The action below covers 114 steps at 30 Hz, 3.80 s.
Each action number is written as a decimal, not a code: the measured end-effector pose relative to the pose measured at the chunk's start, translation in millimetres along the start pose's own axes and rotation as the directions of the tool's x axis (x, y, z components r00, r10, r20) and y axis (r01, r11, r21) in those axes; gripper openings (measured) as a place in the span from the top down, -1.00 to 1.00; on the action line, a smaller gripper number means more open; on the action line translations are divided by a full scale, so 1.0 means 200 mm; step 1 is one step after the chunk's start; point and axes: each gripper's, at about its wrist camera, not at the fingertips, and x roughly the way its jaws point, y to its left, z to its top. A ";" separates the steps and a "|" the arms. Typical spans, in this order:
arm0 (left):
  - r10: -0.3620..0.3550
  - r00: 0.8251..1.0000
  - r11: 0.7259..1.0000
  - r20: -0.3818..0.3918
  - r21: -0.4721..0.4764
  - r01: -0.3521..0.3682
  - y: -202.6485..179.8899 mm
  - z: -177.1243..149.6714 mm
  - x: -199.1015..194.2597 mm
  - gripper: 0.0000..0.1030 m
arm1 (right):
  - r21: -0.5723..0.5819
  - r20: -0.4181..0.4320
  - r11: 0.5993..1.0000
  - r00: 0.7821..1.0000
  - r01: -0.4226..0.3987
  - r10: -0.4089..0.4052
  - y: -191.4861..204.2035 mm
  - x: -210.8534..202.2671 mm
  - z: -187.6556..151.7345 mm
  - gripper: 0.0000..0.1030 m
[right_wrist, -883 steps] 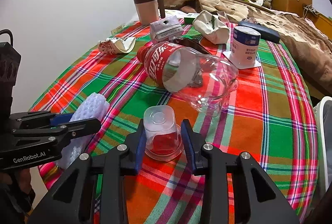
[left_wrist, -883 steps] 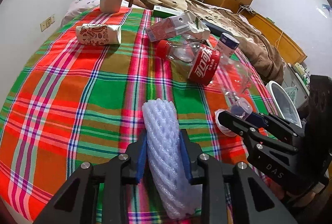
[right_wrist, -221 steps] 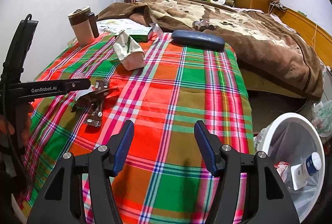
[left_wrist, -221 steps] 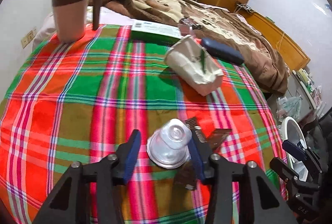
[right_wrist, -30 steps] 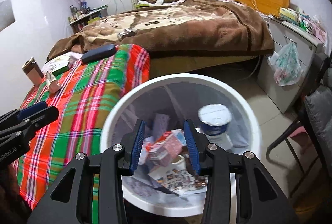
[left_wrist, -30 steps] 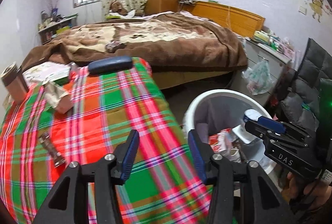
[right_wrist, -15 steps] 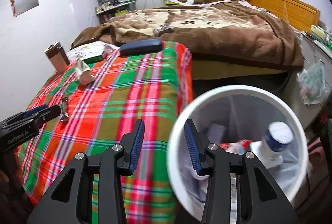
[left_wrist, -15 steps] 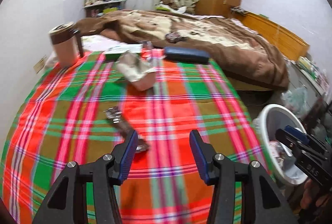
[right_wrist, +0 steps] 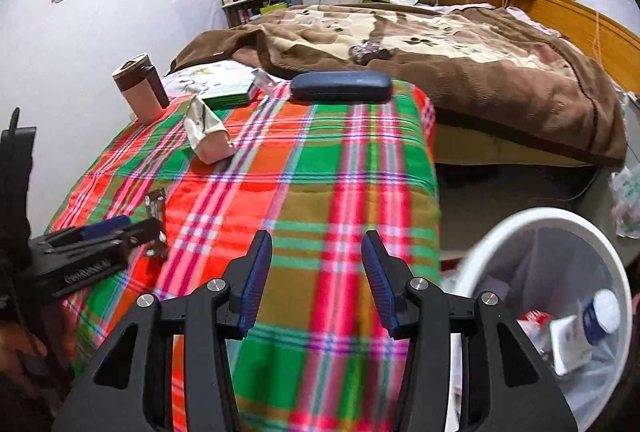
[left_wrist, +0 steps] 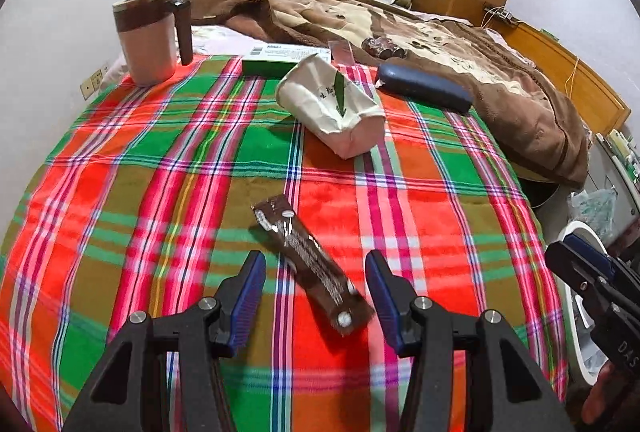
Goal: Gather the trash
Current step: 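Move both tools back over the bedspread toward the remaining wrapper and paper bag, then grasp the brown snack wrapper with the left tool while the right tool grasps the white paper bag, then carry the brown wrapper and white paper bag over the bin with both tools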
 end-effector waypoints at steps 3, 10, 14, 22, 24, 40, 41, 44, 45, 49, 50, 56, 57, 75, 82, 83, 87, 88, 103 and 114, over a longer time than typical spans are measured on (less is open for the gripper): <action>0.059 0.998 0.998 -0.031 0.027 -0.058 0.03 0.01 0.07 0.00 | -0.013 -0.006 1.000 1.000 -0.013 0.013 0.04 0.05 0.04 0.07; 0.060 0.998 0.998 -0.030 0.031 -0.059 0.14 0.03 0.10 0.00 | -0.074 -0.036 0.997 0.999 -0.030 0.027 0.14 0.20 0.12 0.07; 0.047 0.999 0.999 -0.013 0.019 -0.047 0.21 0.05 0.10 0.00 | -0.097 -0.039 0.993 0.997 -0.070 0.067 0.21 0.27 0.18 0.07; 0.067 0.998 0.997 0.009 0.046 -0.067 0.27 0.11 0.16 0.00 | -0.148 -0.056 0.978 0.989 -0.147 0.140 0.36 0.43 0.29 0.07; 0.062 0.998 0.998 0.011 0.032 -0.063 0.30 0.13 0.16 0.00 | -0.156 -0.032 0.975 0.987 -0.158 0.155 0.37 0.44 0.31 0.00; 0.017 0.999 1.000 0.034 -0.015 -0.017 0.37 0.12 0.15 0.01 | -0.202 -0.086 0.958 0.978 -0.205 0.191 0.50 0.63 0.39 -0.25; 0.016 0.999 1.000 0.035 -0.017 -0.015 0.37 0.12 0.15 0.01 | -0.206 -0.089 0.958 0.979 -0.201 0.186 0.51 0.63 0.38 -0.25; 0.019 0.999 1.000 0.038 -0.019 -0.018 0.37 0.12 0.15 0.06 | -0.225 -0.085 0.959 0.984 -0.172 0.157 0.52 0.63 0.35 -0.25; 0.022 0.999 1.000 0.038 -0.020 -0.021 0.37 0.12 0.15 0.11 | -0.224 -0.090 0.959 0.983 -0.176 0.159 0.52 0.62 0.35 -0.25; 0.034 0.999 0.999 0.039 -0.032 -0.033 0.39 0.12 0.15 0.26 | -0.221 -0.077 0.962 0.986 -0.160 0.146 0.52 0.61 0.35 0.12; 0.034 0.999 0.999 0.039 -0.033 -0.033 0.39 0.12 0.15 0.29 | -0.218 -0.075 0.962 0.986 -0.162 0.149 0.52 0.60 0.35 0.20; 0.031 0.999 0.999 0.040 -0.024 -0.030 0.38 0.11 0.15 0.47 | -0.204 -0.076 0.965 0.986 -0.164 0.151 0.51 0.60 0.33 0.35; 0.029 0.999 0.999 0.040 -0.023 -0.028 0.38 0.11 0.15 0.49 | -0.196 -0.073 0.966 0.985 -0.167 0.155 0.50 0.59 0.33 0.35; -0.027 0.999 0.999 0.035 -0.017 0.028 0.30 0.07 0.08 0.56 | -0.118 -0.058 0.980 0.986 -0.164 0.158 0.40 0.48 0.25 0.36; -0.040 0.998 0.999 0.049 0.012 0.040 0.21 0.04 -0.01 0.55 | -0.095 -0.040 0.983 0.987 -0.158 0.155 0.33 0.38 0.20 0.36; -0.042 0.998 0.999 0.054 0.017 0.041 0.19 0.03 -0.03 0.55 | -0.089 -0.037 0.984 0.987 -0.157 0.154 0.32 0.36 0.19 0.36; -0.052 0.996 0.998 0.065 0.036 0.050 0.12 0.02 -0.09 0.55 | -0.069 -0.028 0.987 0.989 -0.147 0.145 0.26 0.29 0.17 0.36; -0.057 0.996 0.998 0.067 0.041 0.054 0.10 0.01 -0.10 0.55 | -0.064 -0.025 0.988 0.990 -0.143 0.141 0.24 0.28 0.16 0.36; -0.157 0.984 0.977 0.089 0.160 0.142 -0.29 -0.06 -0.27 0.55 | 0.013 0.038 0.997 0.996 -0.075 0.075 -0.03 -0.01 0.05 0.36; -0.240 0.968 0.941 0.073 0.262 0.214 -0.64 -0.12 -0.33 0.55 | 0.069 0.070 0.998 0.998 -0.003 -0.002 -0.26 -0.20 -0.02 0.35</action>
